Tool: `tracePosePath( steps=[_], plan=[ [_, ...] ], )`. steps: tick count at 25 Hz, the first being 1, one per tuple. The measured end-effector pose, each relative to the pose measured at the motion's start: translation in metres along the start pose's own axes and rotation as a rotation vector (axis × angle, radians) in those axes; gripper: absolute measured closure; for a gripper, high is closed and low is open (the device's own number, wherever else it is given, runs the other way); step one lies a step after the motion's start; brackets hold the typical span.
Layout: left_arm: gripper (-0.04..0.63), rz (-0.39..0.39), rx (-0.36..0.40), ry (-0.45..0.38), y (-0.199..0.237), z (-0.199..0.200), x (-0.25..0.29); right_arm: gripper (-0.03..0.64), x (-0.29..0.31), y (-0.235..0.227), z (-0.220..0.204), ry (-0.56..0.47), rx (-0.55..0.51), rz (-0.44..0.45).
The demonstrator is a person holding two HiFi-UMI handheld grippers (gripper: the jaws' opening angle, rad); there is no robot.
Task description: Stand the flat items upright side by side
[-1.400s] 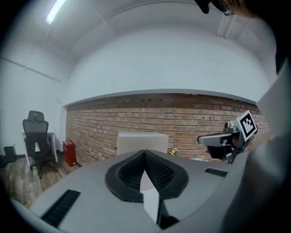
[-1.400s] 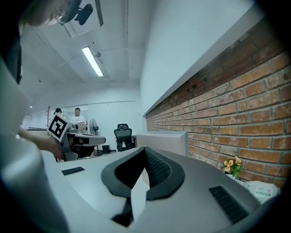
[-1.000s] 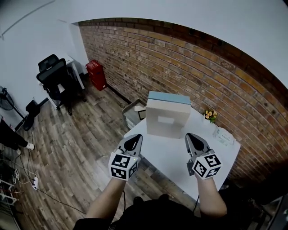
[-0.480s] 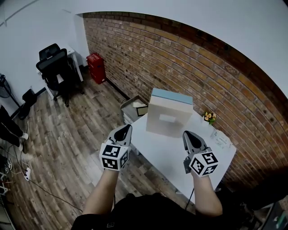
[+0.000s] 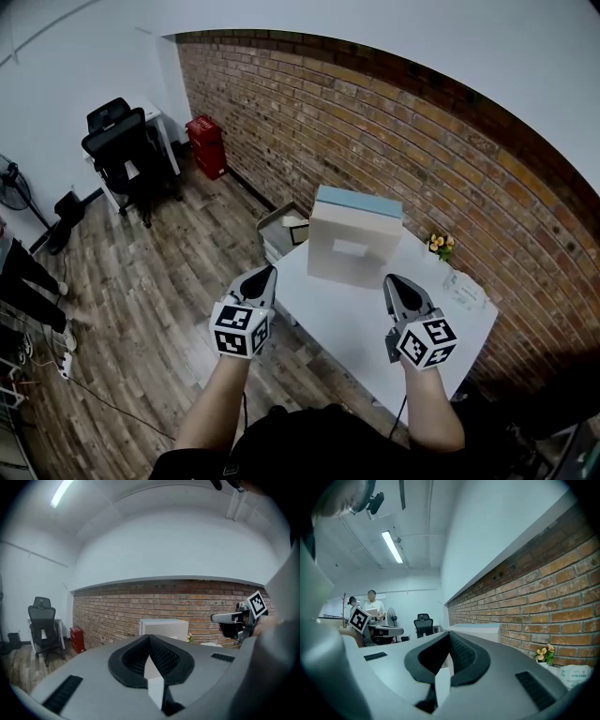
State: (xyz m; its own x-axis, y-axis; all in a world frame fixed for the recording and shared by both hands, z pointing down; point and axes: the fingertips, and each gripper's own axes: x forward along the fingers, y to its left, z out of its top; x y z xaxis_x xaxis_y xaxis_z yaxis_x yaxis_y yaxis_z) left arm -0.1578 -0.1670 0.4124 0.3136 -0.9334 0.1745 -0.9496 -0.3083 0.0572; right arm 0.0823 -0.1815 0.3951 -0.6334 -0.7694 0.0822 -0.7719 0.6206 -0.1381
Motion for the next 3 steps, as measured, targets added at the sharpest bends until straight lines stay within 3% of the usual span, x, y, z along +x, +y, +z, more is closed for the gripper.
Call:
tracePosePath(
  steps=[3],
  plan=[
    [0.578,0.003,0.007,0.005,-0.0018,-0.0006,-0.0014,0.601,-0.0023,-0.0023,0.0015,-0.006,0.016,0.007]
  ],
)
